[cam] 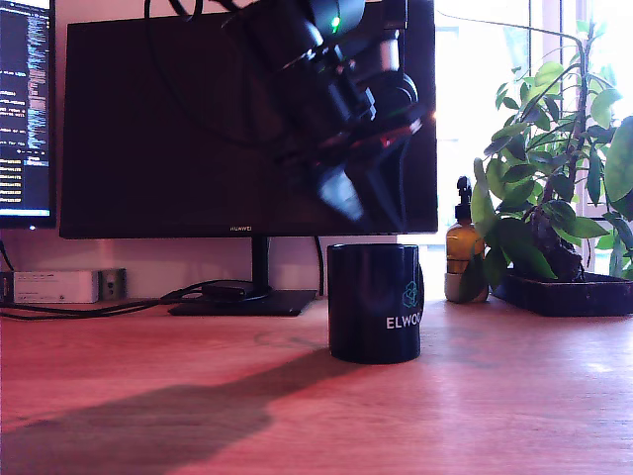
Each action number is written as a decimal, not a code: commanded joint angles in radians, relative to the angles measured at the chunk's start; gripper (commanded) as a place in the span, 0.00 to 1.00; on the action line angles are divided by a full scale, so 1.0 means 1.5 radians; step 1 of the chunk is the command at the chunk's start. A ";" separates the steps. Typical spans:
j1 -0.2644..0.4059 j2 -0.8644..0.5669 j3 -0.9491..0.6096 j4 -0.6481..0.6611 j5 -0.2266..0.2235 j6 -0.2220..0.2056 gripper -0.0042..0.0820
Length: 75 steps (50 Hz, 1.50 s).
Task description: Pick up the coffee capsules from the table one by one and drop them inside the nearest coffee cup
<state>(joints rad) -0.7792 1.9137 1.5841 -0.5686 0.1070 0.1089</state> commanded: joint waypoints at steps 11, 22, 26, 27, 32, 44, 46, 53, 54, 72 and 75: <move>-0.013 -0.033 -0.014 0.049 -0.009 -0.004 0.02; -0.006 -0.096 -0.098 0.101 -0.028 -0.006 0.02; 0.004 -0.128 -0.139 0.120 -0.030 -0.006 0.02; 0.006 -0.137 -0.150 0.125 -0.030 -0.018 0.02; 0.022 -0.185 -0.213 0.158 -0.033 -0.029 0.02; 0.089 -0.316 -0.374 0.221 -0.032 -0.047 0.02; 0.104 -0.337 -0.399 0.230 -0.032 -0.047 0.02; 0.160 -0.408 -0.476 0.253 -0.032 -0.063 0.02; 0.169 -0.418 -0.487 0.256 -0.032 -0.063 0.02; 0.301 -0.598 -0.635 0.279 -0.004 -0.068 0.02; 0.318 -0.631 -0.654 0.277 -0.001 -0.068 0.02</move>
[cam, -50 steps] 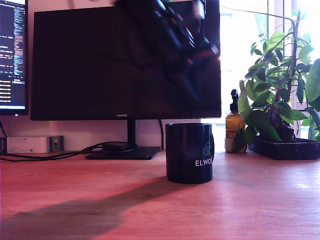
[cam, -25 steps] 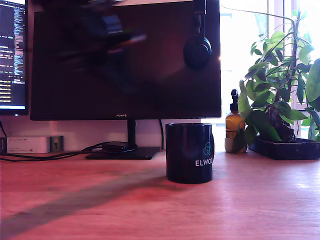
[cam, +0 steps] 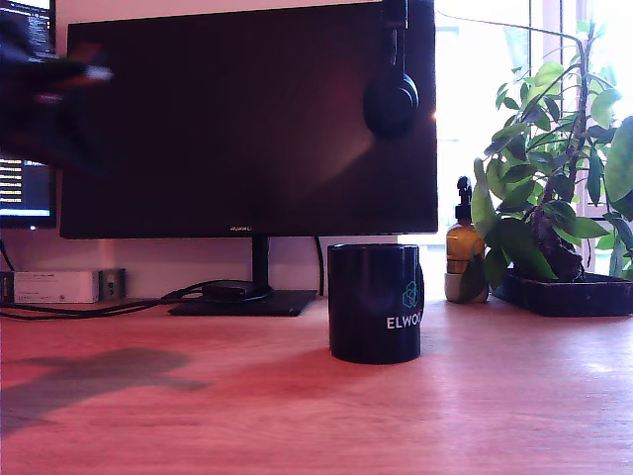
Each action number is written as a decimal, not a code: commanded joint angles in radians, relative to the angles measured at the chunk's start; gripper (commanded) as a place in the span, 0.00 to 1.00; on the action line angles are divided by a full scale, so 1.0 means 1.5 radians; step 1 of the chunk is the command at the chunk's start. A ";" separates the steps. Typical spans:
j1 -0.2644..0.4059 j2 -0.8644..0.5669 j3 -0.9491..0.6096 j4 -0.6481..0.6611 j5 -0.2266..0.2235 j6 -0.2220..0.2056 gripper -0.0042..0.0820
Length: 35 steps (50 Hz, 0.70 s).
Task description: Pick up the coffee capsules from the table one by one and drop them inside the nearest coffee cup
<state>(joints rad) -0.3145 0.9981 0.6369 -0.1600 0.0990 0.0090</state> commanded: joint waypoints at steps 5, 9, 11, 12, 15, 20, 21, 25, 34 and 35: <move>0.033 -0.076 -0.053 0.002 0.017 -0.036 0.02; 0.046 -0.122 -0.073 -0.003 0.022 -0.045 0.02; 0.050 -0.143 -0.081 -0.005 0.022 -0.045 0.02; 0.052 -0.155 -0.084 -0.007 0.021 -0.045 0.02; 0.054 -0.190 -0.093 -0.017 0.021 -0.045 0.02; 0.054 -0.247 -0.097 -0.035 0.021 -0.073 0.02; 0.054 -0.258 -0.096 -0.038 0.021 -0.073 0.02; 0.054 -0.301 -0.097 -0.060 0.020 -0.073 0.02; 0.054 -0.396 -0.097 -0.119 0.007 -0.095 0.02; 0.054 -0.405 -0.097 -0.124 0.006 -0.096 0.02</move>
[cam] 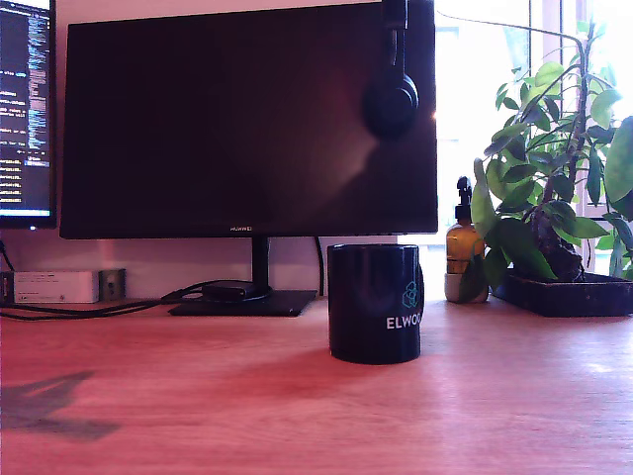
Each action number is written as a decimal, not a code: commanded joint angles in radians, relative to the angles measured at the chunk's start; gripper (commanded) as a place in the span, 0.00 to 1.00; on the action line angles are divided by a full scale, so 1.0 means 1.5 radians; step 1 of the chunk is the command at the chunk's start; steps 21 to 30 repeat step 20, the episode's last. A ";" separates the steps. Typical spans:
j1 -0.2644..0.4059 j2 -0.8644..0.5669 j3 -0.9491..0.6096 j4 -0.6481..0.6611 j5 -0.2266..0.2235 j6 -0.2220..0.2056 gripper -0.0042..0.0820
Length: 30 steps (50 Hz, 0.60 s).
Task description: Pick up the coffee capsules from the table one by one and drop them inside the nearest coffee cup
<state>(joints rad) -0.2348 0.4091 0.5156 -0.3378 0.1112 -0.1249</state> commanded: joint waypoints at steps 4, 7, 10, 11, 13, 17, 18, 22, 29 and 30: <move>0.001 -0.045 -0.016 -0.029 -0.006 -0.007 0.02; 0.001 -0.065 -0.016 -0.048 -0.007 -0.007 0.02; 0.001 -0.083 -0.016 -0.064 -0.008 -0.007 0.02; 0.001 -0.088 -0.016 -0.067 -0.008 -0.007 0.02; 0.001 -0.097 -0.016 -0.070 -0.008 -0.007 0.02; 0.001 -0.112 -0.016 -0.073 -0.008 -0.007 0.02; 0.001 -0.115 -0.016 -0.074 -0.008 -0.007 0.02; 0.001 -0.118 -0.016 -0.077 -0.008 -0.007 0.02; 0.001 -0.118 -0.016 -0.077 -0.008 -0.007 0.02; 0.001 -0.118 -0.016 -0.077 -0.008 -0.007 0.02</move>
